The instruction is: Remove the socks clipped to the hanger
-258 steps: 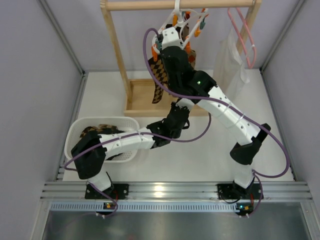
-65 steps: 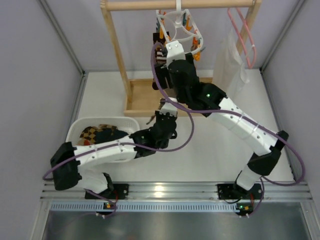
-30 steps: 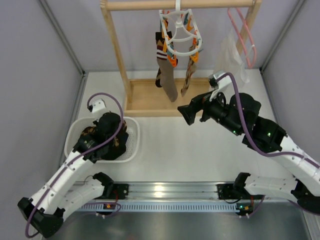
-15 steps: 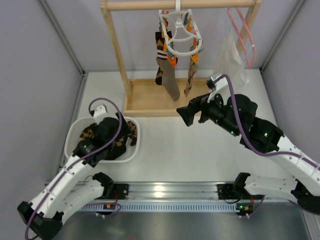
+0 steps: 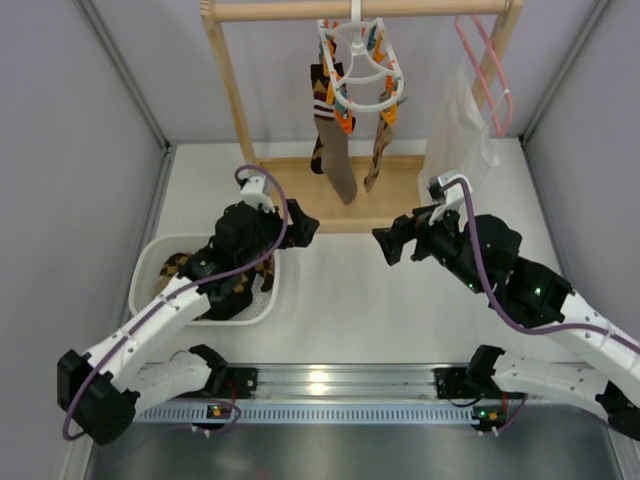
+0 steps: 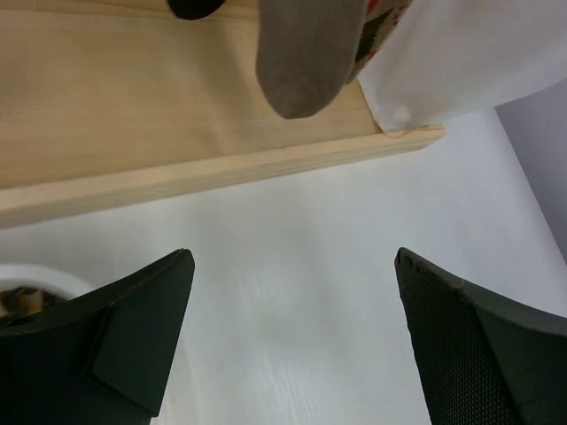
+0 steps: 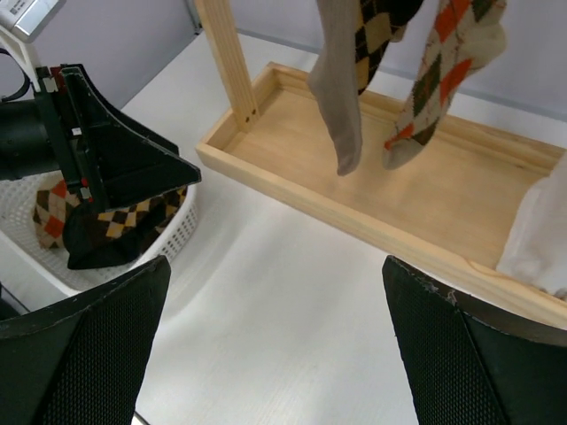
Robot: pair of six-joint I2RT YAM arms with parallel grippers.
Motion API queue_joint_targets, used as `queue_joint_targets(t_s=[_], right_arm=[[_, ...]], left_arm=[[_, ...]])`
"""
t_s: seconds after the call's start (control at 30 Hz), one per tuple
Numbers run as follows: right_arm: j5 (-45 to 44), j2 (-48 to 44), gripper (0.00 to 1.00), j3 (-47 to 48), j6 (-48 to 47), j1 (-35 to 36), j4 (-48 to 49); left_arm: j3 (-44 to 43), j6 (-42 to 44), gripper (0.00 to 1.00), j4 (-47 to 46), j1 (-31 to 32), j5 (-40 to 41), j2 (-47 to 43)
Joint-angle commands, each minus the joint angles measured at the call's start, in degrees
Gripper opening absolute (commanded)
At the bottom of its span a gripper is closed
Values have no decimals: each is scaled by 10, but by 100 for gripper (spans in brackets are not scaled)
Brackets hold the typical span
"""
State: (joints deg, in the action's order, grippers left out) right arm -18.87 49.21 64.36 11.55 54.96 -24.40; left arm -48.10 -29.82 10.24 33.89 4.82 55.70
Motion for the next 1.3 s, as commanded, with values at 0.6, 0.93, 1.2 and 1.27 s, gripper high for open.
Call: queue_joint_targets(t_s=[0.6,0.93,1.2,1.27], right_arm=[[-85,-112,99,-87,-15,-6,10],[-58,-109,100,-78,-24,-6,6],[-42,-102,100,-78,-24,-6,15],[-38,-96,100,-75,-21,-6,21]], left_arm=[[-327,79,98,-172,133,399,425],[-435,129,87,-174,133,504,553],[-397,99,12,-173,131,509,542],[-379,86,2,-174,131,495,519]])
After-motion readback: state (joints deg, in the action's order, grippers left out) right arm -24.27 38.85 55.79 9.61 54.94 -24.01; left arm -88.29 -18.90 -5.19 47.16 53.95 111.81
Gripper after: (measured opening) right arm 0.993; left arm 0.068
